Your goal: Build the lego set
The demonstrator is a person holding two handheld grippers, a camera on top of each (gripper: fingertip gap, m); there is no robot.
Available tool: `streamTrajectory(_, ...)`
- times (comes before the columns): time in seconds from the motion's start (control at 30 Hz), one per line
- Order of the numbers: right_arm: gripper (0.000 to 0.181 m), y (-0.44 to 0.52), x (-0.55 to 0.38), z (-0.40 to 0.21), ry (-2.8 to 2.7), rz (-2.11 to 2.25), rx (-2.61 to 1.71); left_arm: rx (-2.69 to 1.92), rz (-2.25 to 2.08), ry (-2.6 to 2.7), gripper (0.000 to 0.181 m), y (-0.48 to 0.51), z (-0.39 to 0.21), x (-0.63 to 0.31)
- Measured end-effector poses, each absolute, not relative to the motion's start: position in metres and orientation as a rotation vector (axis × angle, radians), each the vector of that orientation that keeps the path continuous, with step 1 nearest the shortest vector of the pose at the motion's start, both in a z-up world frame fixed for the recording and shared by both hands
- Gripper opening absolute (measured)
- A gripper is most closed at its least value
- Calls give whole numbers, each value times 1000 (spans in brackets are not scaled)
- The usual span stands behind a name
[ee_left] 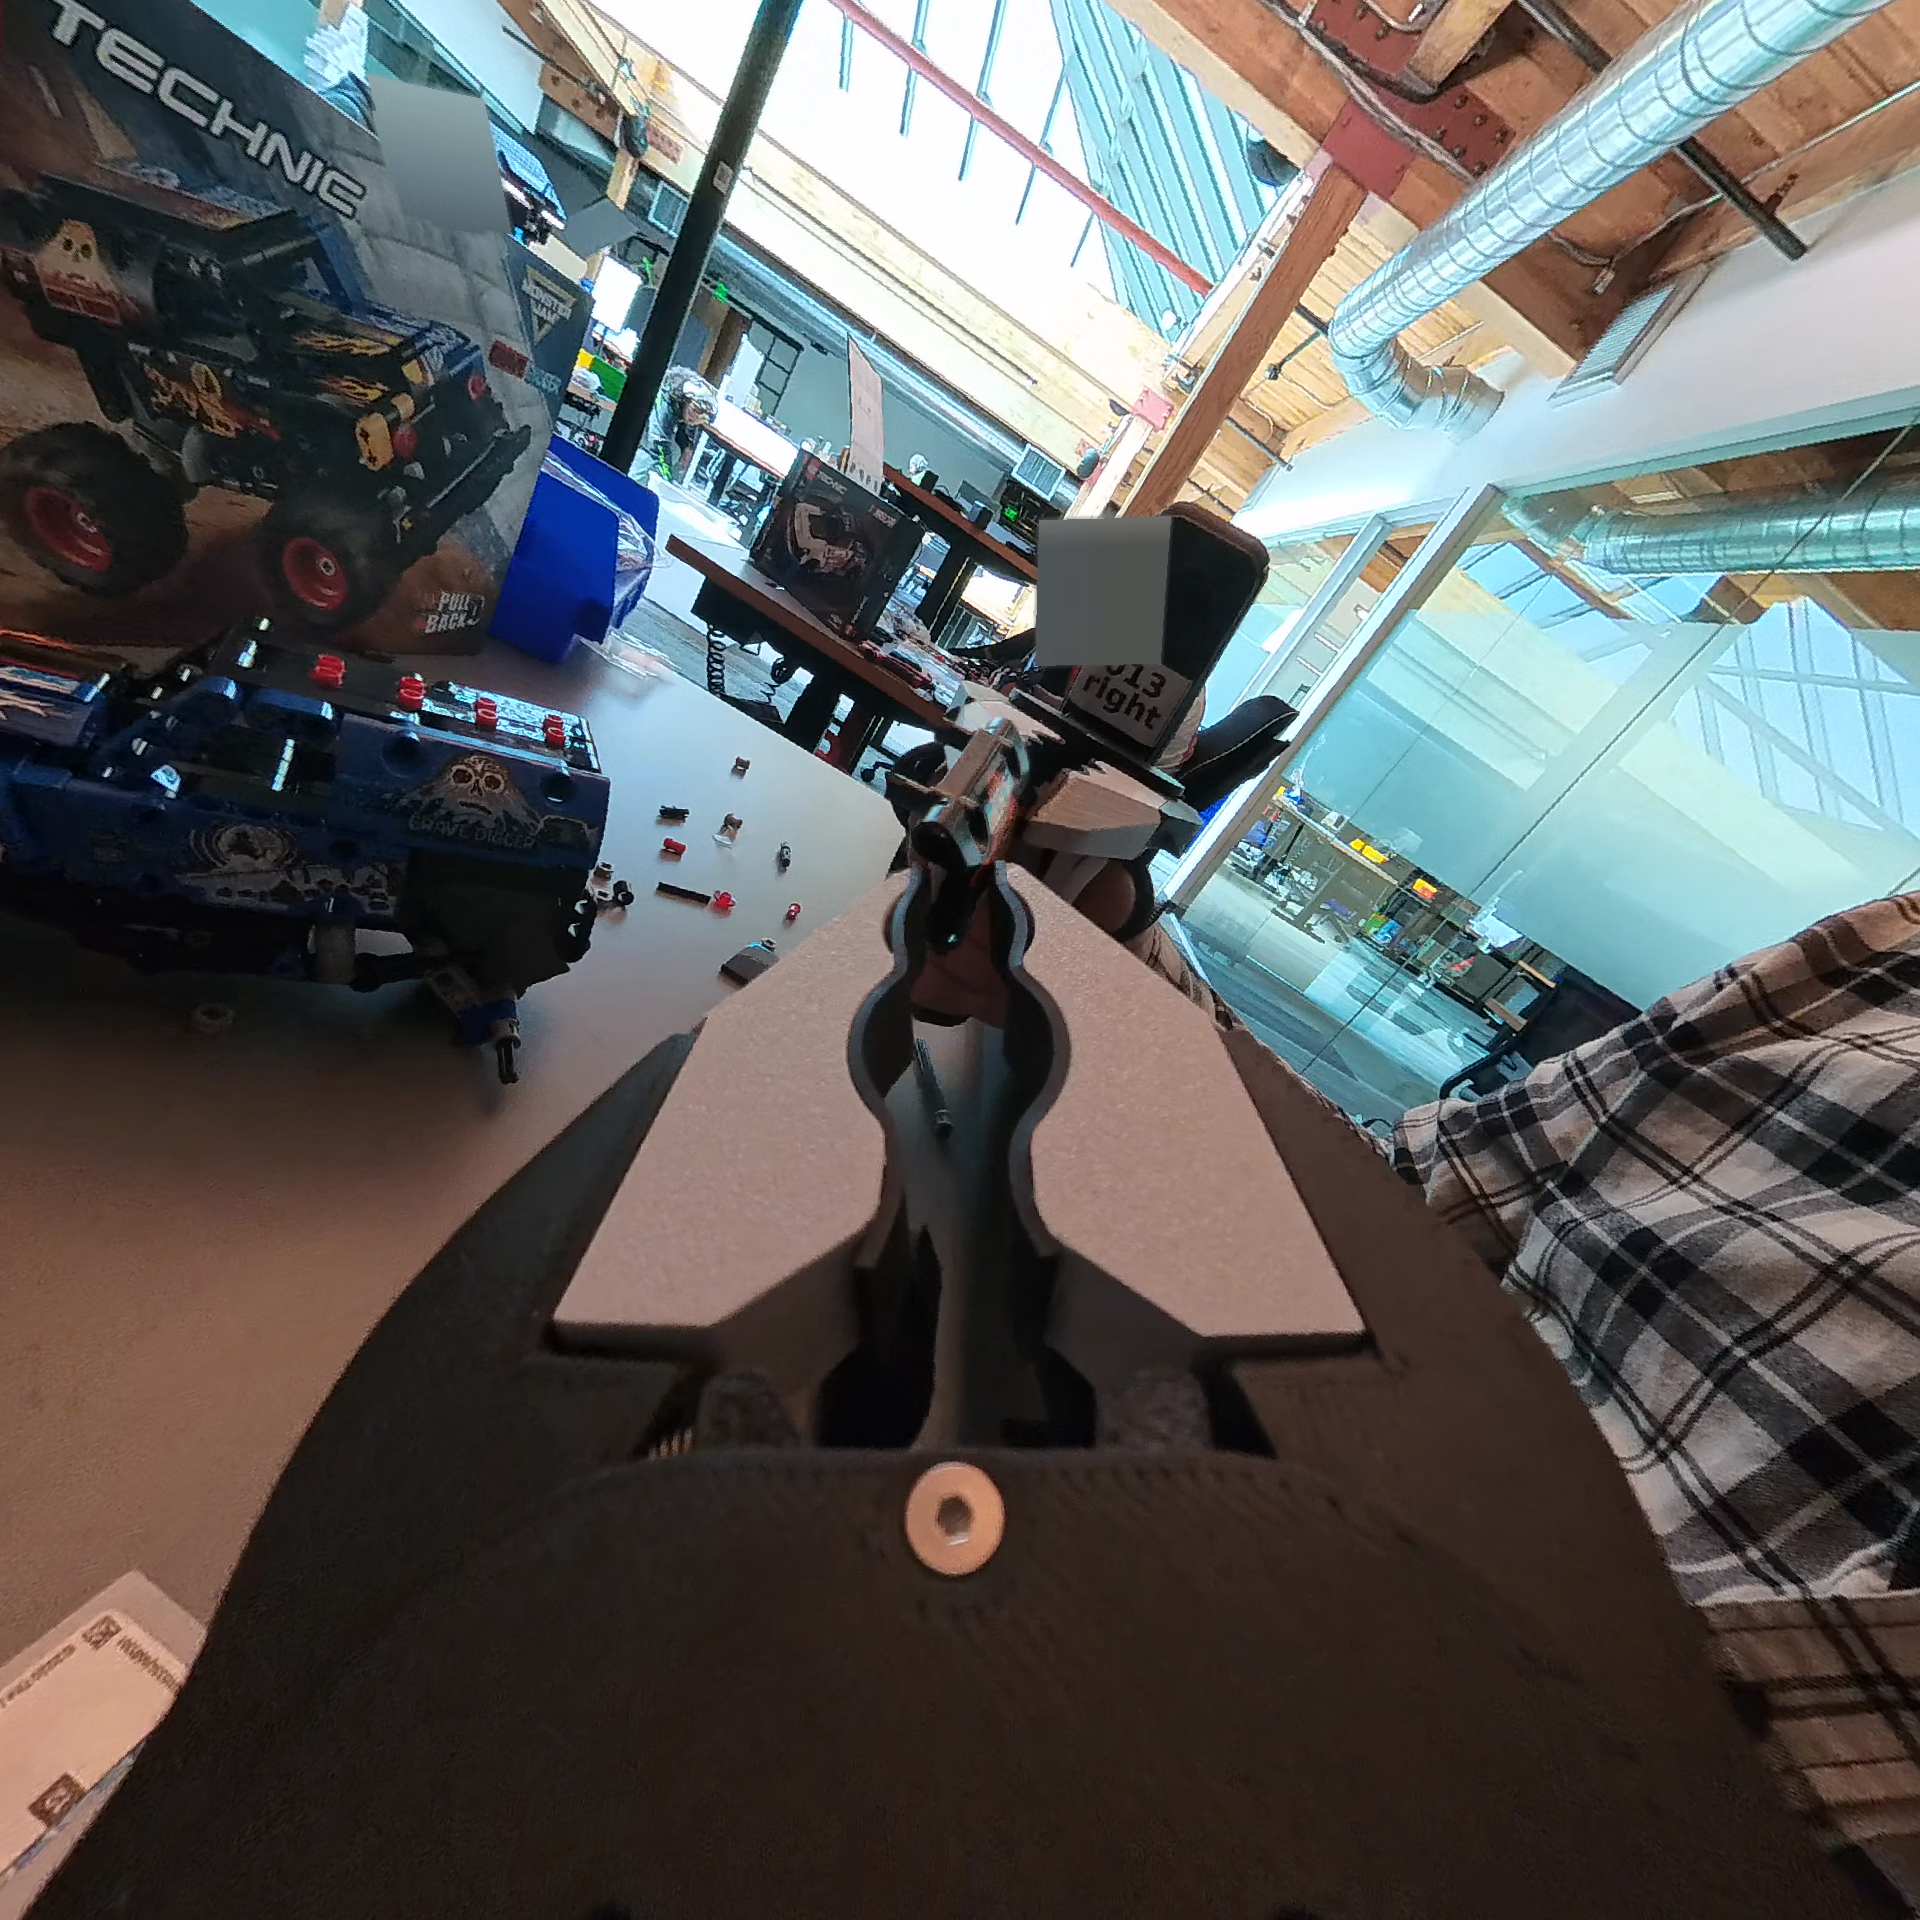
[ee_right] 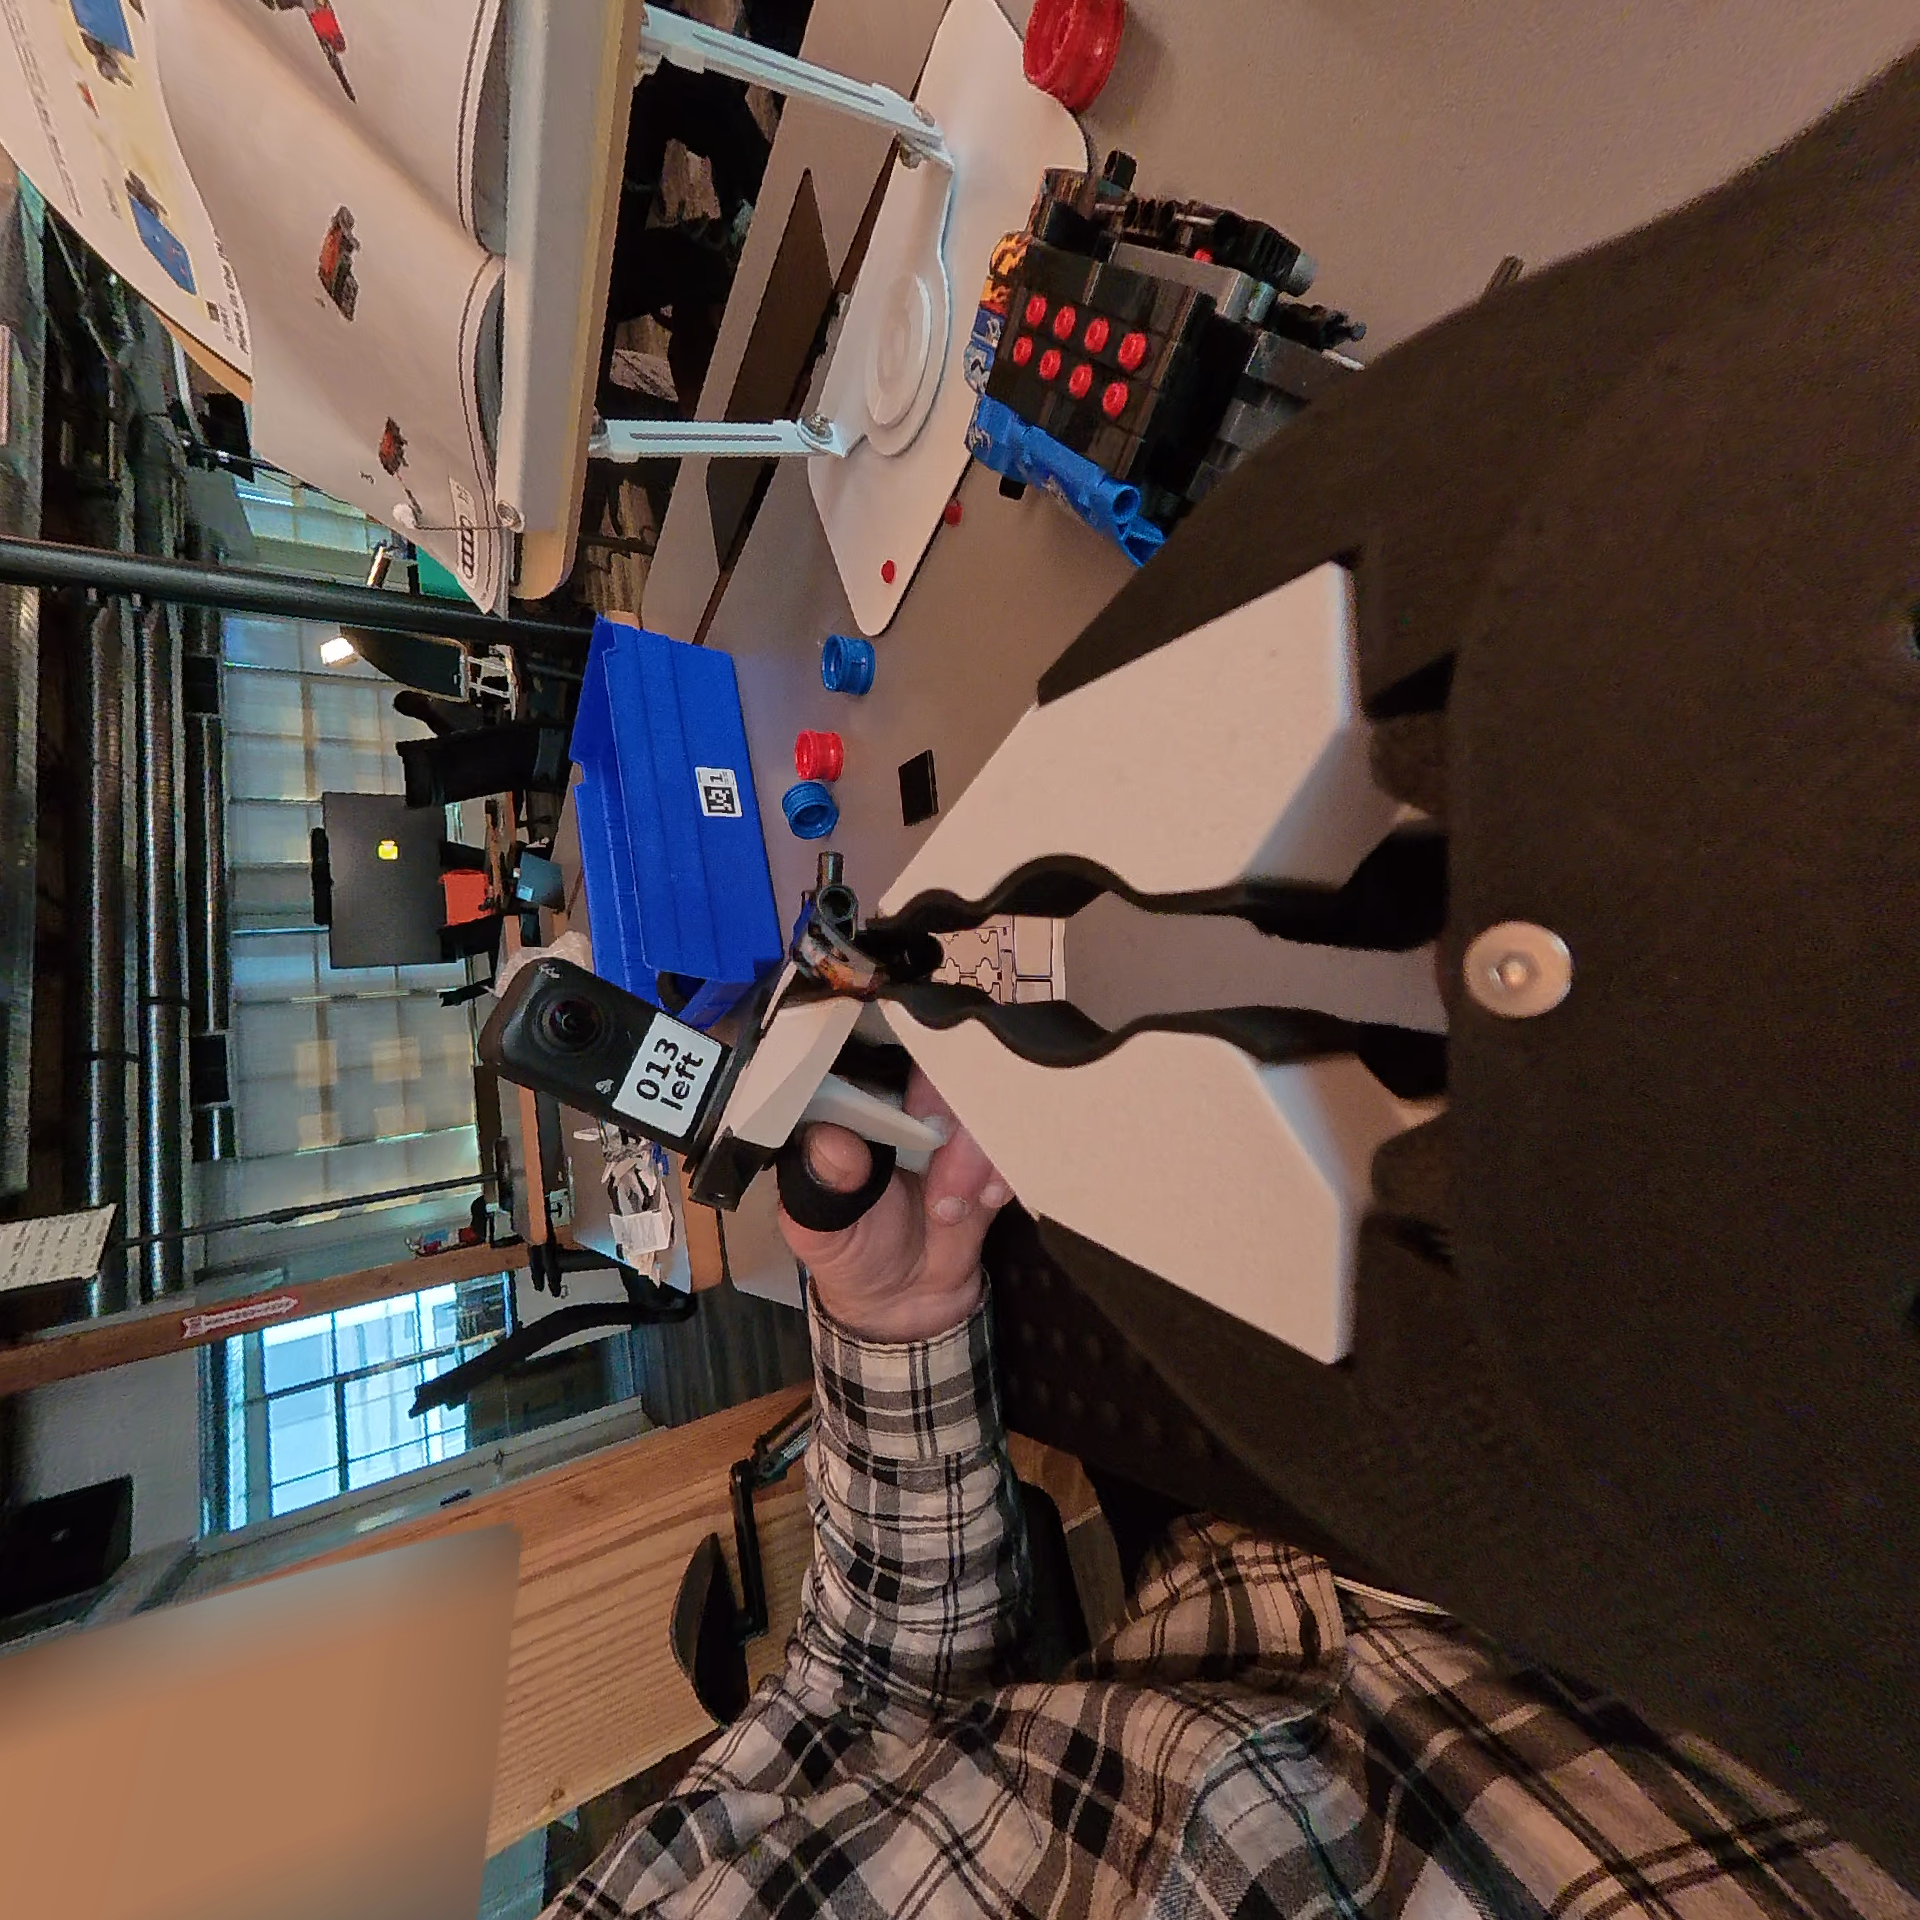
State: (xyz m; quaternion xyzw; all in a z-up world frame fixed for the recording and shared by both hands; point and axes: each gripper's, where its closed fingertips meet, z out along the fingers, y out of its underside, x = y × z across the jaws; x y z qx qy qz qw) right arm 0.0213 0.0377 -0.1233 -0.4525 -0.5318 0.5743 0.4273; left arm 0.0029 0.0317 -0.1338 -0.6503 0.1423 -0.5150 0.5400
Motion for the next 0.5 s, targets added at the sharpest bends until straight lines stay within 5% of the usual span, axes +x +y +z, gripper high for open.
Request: streamTrajectory(0.5,13,44,20,-128,-1319,1388,-1160,-1530,-1238,325,7,33,-131,0)
